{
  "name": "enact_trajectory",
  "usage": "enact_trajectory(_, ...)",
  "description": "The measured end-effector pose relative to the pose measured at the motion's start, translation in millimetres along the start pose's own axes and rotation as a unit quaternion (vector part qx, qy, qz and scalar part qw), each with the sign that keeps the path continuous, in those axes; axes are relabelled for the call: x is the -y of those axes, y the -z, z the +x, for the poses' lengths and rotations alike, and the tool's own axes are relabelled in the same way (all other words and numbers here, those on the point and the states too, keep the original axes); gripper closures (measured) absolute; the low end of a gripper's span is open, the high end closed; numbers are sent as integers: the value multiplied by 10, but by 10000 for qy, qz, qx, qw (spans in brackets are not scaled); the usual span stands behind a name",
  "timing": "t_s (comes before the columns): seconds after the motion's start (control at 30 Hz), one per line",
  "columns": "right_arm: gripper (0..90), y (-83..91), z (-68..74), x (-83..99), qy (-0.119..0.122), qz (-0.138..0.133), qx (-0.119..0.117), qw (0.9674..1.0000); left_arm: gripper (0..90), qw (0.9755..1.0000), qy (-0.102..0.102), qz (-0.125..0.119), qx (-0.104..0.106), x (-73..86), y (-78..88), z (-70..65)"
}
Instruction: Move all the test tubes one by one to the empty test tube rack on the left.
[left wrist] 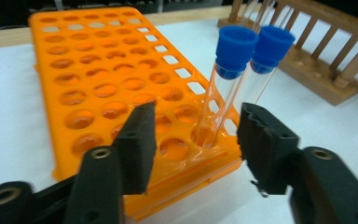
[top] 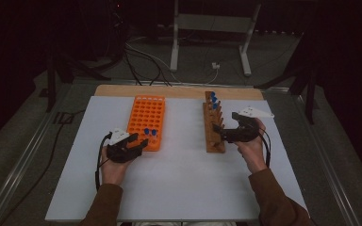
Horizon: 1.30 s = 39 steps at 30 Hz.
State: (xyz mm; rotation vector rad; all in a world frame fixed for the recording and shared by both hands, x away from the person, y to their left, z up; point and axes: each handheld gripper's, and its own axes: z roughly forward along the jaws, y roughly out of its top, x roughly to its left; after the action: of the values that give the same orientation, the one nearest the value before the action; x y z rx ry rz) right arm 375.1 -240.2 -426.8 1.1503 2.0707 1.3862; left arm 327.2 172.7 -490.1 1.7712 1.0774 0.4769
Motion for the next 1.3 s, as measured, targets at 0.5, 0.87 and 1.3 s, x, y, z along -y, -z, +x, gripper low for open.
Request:
enact_trajectory(0.5, 137, -259, -92, -161, 72, 204, 339, 9992, 7, 9974, 306, -357, -540, -8, 177, 4)
enact_trajectory(0.87, 583, -599, -220, -130, 50, 437, 685, 9967, 7, 9969, 322, -333, -633, 23, 155, 0)
enact_trajectory(1.3, 754, -872, -252, -104, 4, 438, 792, 9959, 8, 9962, 295, -340, -750, 44, 152, -8)
